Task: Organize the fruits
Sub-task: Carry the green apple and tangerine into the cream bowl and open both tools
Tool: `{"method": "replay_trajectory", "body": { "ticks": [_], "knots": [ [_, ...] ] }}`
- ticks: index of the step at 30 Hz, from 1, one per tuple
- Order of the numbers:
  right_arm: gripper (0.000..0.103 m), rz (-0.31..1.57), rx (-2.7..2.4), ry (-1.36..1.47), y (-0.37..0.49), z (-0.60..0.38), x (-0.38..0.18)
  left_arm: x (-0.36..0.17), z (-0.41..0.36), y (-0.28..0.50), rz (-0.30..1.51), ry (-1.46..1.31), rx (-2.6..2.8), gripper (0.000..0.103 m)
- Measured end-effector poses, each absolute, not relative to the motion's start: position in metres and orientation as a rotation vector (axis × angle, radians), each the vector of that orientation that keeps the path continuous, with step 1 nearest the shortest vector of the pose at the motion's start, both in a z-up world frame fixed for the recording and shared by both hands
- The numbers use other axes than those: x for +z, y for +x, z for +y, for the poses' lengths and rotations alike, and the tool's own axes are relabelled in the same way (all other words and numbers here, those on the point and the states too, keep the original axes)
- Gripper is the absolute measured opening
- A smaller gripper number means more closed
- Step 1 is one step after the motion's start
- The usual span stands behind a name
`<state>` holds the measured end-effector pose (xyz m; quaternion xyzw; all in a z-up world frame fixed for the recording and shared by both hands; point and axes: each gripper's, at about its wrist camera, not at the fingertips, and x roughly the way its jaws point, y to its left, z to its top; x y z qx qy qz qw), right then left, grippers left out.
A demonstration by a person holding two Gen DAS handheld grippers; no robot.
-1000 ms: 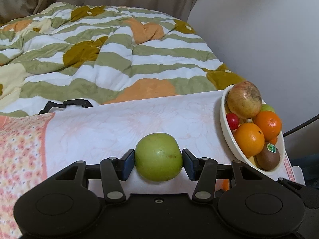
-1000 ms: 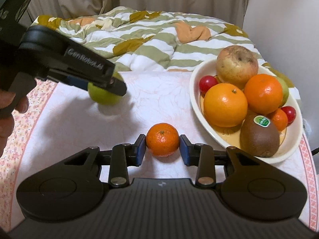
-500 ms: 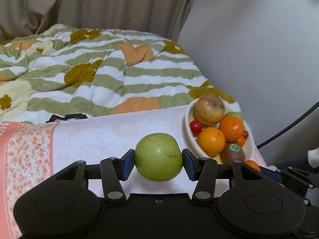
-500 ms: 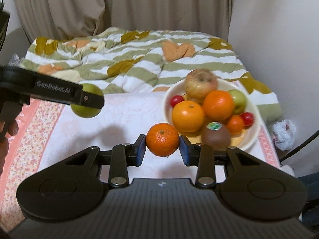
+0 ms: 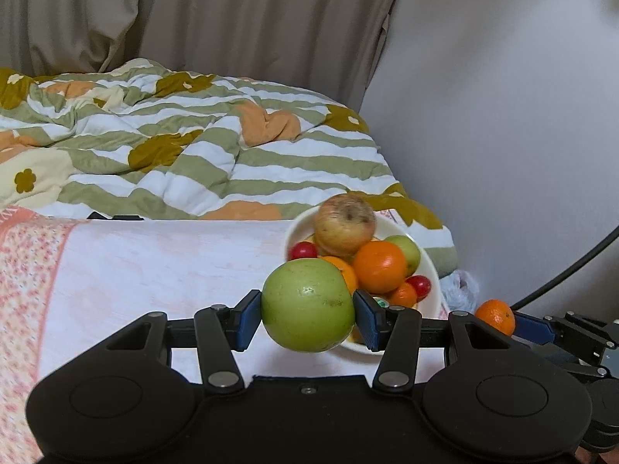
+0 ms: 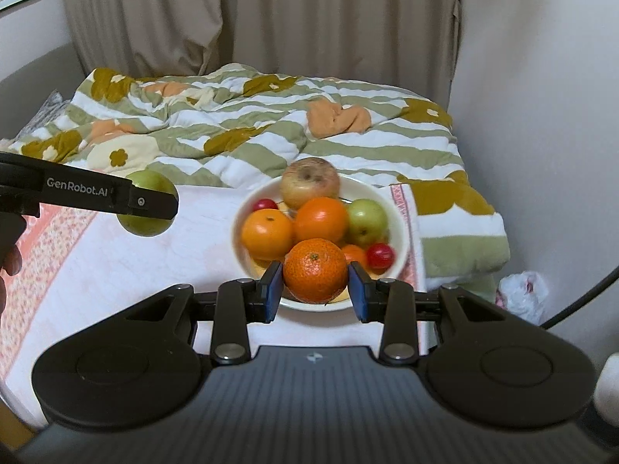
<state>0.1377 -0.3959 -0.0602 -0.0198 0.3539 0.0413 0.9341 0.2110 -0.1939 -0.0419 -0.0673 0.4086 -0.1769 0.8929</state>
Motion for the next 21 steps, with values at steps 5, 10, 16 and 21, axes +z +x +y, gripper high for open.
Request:
{"method": "replay_trajectory", "body": {
  "ticks": [5, 10, 16, 21],
  "knots": [
    [0.051, 0.734, 0.132, -0.062, 0.145, -0.421, -0.067, -0.056, -0.223, 0.213, 0.865, -0.138, -0.327, 0.055],
    [0.051, 0.751, 0.155, -0.049, 0.155, -0.441, -0.078, -0.074, -0.245, 0.223, 0.885, -0.112, -0.304, 0.055],
    [0.052, 0.779, 0.170, -0.016, 0.168, -0.453, -0.093, -0.095, -0.260, 0.233, 0.904, -0.049, -0.291, 0.055],
    [0.052, 0.789, 0.167, 0.002, 0.173, -0.457, -0.101, -0.103, -0.266, 0.232, 0.897, -0.012, -0.283, 0.057]
  ]
}}
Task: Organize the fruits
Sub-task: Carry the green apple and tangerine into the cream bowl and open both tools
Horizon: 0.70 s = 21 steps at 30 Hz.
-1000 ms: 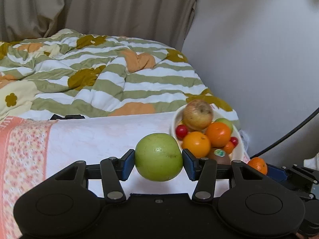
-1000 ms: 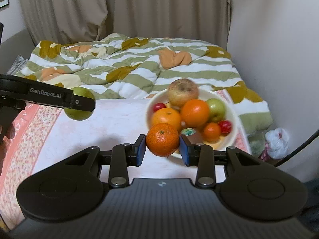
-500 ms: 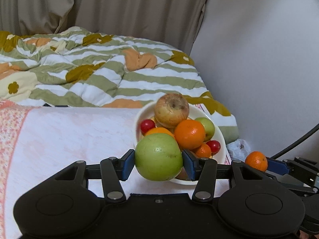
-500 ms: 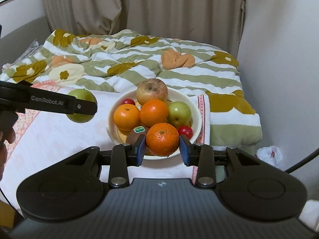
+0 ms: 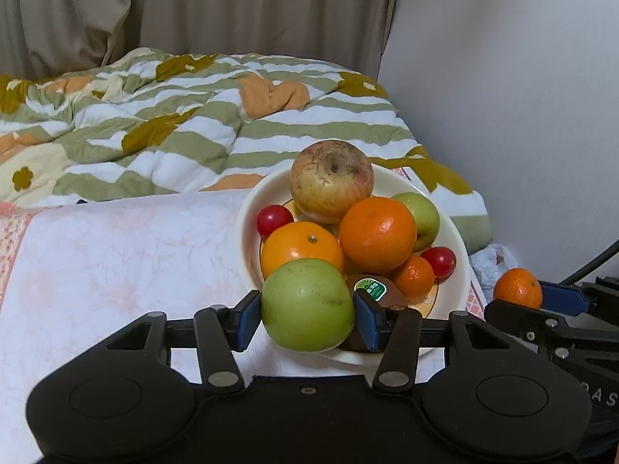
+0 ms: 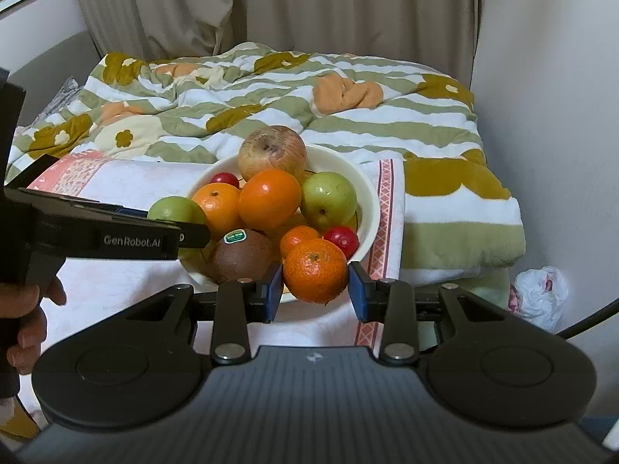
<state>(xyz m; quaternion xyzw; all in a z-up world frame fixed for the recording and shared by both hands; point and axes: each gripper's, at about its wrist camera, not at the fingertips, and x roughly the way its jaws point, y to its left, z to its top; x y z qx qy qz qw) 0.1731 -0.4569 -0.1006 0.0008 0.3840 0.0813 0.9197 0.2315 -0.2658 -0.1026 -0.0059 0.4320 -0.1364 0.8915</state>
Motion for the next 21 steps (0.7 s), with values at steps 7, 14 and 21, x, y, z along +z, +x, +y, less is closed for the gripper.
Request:
{"method": "replay_trajectory", "body": {
  "ticks": [7, 14, 21],
  "knots": [
    [0.051, 0.797, 0.156, 0.007, 0.176, -0.459, -0.103, -0.093, -0.267, 0.226, 0.857, 0.009, -0.292, 0.094],
    [0.051, 0.798, 0.173, 0.011, 0.178, -0.458, -0.105, -0.080, -0.251, 0.215, 0.841, -0.029, -0.259, 0.094],
    [0.051, 0.818, 0.219, 0.041, 0.196, -0.451, -0.116, -0.068, -0.228, 0.193, 0.808, -0.038, -0.197, 0.094]
  ]
}}
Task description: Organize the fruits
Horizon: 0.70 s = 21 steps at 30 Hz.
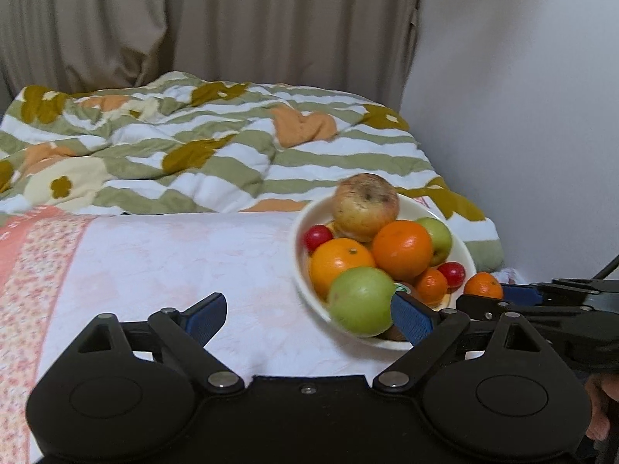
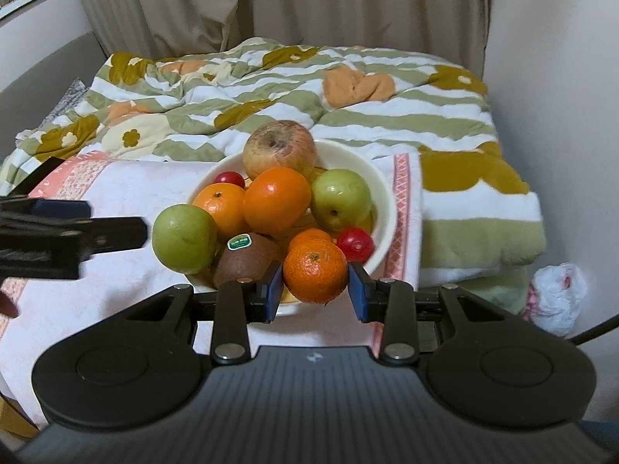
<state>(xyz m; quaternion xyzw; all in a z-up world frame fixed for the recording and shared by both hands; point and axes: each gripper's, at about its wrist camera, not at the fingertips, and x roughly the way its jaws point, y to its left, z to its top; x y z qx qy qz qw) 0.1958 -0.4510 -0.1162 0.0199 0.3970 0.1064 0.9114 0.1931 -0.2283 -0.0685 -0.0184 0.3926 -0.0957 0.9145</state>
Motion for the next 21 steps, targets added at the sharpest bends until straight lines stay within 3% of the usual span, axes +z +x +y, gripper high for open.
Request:
{"method": "replay_trajectory", "body": {
  "ticks": [6, 10, 11, 21],
  "knots": [
    [0.054, 0.839, 0.236, 0.042, 0.202, -0.447, -0.125, -0.061, -0.209, 0.178, 0.797, -0.045, -0.152, 0.094],
    [0.093, 0.794, 0.224, 0.036, 0.194, -0.445, -0.117, -0.054, -0.196, 0.166, 0.772, -0.045, -0.129, 0.094],
    [0.098, 0.778, 0.217, 0.032, 0.190, -0.444, -0.114, -0.052, -0.193, 0.163, 0.766, -0.047, -0.125, 0.094],
    [0.099, 0.707, 0.160, 0.034, 0.152, -0.416, -0.069, -0.017, -0.157, 0.127, 0.673, -0.048, -0.141, 0.095]
  ]
}}
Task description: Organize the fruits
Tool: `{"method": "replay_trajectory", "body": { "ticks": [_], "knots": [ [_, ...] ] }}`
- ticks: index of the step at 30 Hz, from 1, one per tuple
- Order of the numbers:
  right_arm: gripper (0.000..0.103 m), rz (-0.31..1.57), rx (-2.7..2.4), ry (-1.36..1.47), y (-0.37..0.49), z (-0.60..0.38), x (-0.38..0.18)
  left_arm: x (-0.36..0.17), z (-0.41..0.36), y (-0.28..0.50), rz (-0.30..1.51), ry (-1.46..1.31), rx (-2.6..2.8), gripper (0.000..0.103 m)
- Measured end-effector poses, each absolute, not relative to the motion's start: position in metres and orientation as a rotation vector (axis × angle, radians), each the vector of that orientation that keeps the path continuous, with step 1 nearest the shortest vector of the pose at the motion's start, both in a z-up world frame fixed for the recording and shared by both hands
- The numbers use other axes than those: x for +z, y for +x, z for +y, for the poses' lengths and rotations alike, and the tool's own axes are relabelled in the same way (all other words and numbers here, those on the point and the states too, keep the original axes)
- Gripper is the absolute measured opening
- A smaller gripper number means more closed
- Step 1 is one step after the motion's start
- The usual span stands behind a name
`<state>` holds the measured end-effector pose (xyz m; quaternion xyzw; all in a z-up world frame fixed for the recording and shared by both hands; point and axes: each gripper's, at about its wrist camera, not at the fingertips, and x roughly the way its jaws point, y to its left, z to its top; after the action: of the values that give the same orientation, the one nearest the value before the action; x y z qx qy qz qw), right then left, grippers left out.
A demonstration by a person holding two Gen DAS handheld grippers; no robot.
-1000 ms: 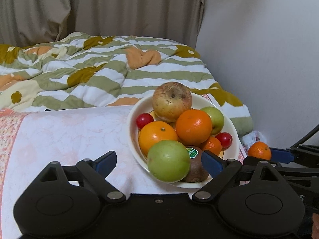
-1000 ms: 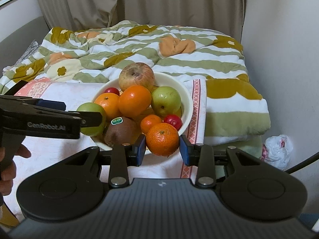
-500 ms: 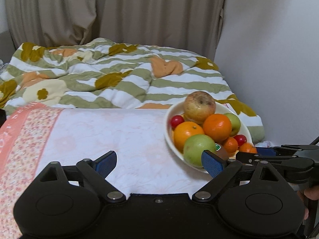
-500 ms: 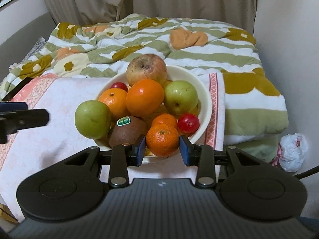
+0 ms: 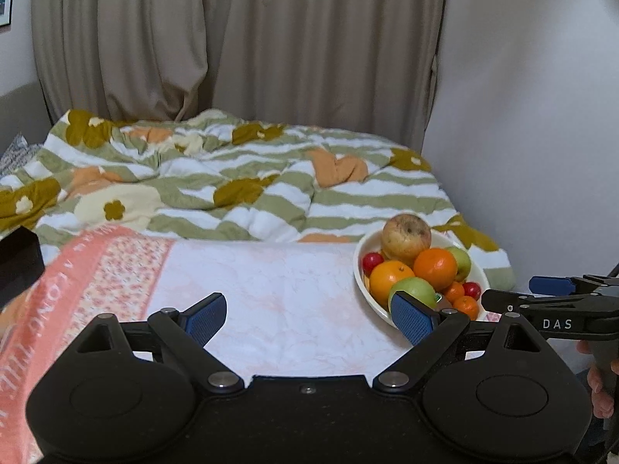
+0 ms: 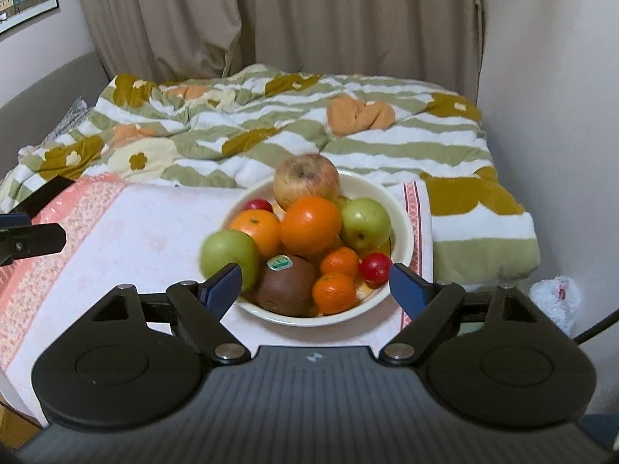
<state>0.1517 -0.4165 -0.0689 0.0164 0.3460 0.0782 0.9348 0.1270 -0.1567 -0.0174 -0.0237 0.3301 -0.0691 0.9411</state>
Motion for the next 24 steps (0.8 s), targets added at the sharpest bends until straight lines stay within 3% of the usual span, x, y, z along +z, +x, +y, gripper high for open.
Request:
{"method": "replay_trajectory", "body": {
  "ticks": [10, 24],
  "knots": [
    [0.100, 0.653, 0.097, 0.017, 0.079, -0.346, -0.011, 0.020, -0.106, 0.069, 0.556, -0.021, -0.149, 0.099],
    [0.103, 0.671, 0.000, 0.050, -0.001, -0.300, 0.004, 0.023, -0.062, 0.018, 0.537, 0.055, -0.116, 0.103]
  ]
}}
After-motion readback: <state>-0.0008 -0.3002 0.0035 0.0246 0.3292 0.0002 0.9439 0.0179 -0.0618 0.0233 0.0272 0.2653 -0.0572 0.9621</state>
